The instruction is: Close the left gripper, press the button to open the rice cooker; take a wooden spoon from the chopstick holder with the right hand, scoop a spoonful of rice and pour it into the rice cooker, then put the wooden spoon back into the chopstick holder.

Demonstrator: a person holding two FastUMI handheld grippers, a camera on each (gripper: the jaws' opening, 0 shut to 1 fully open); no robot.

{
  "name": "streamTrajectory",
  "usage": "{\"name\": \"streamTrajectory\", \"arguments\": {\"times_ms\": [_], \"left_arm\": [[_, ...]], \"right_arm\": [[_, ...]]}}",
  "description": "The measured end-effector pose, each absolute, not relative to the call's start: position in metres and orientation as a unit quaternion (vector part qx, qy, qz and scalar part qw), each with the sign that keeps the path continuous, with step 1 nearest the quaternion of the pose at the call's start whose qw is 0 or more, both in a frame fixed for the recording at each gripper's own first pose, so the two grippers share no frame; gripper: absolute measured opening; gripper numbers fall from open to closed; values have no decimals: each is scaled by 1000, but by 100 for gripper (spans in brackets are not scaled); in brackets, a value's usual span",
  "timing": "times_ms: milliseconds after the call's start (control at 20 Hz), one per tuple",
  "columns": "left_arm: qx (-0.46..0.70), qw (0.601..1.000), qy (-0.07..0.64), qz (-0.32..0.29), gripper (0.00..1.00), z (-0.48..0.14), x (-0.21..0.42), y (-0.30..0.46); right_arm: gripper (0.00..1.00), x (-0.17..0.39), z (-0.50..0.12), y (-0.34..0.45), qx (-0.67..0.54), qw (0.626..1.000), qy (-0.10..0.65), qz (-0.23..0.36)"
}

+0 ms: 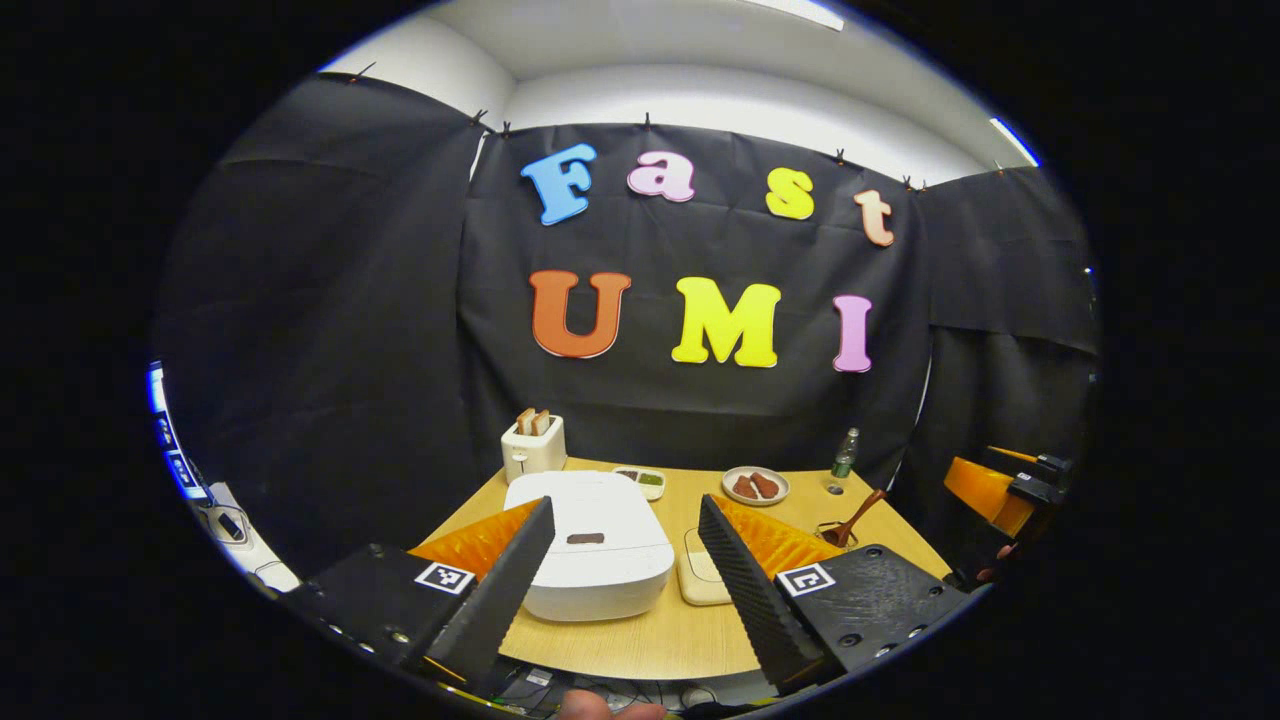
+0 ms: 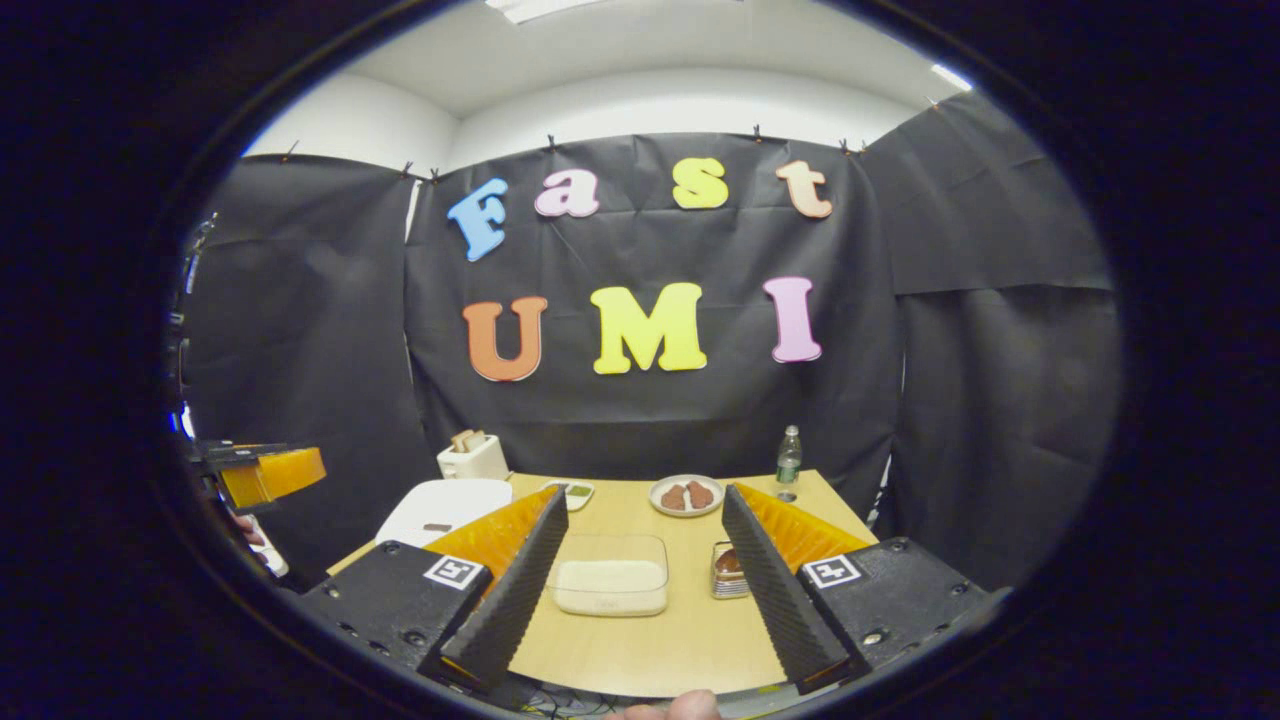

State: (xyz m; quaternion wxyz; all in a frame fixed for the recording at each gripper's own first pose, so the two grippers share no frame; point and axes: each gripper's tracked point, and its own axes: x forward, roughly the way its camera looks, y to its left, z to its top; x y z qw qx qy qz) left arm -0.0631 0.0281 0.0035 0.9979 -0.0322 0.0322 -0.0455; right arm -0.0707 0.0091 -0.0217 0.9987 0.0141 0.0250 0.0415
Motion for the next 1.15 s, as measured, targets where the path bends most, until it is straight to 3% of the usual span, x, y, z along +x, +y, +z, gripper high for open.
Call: {"name": "streamTrajectory", "arguments": {"times_ms": [400,1150], "left_arm": [[-24,998,-15,-55,94,2,-117,17],[-35,997,-46,-51,94,3,-132,12]], "right_arm": [[100,-137,-13,22,1,999,-32,33],[100,-149,-22,37,-8,998,-34,46]]}}
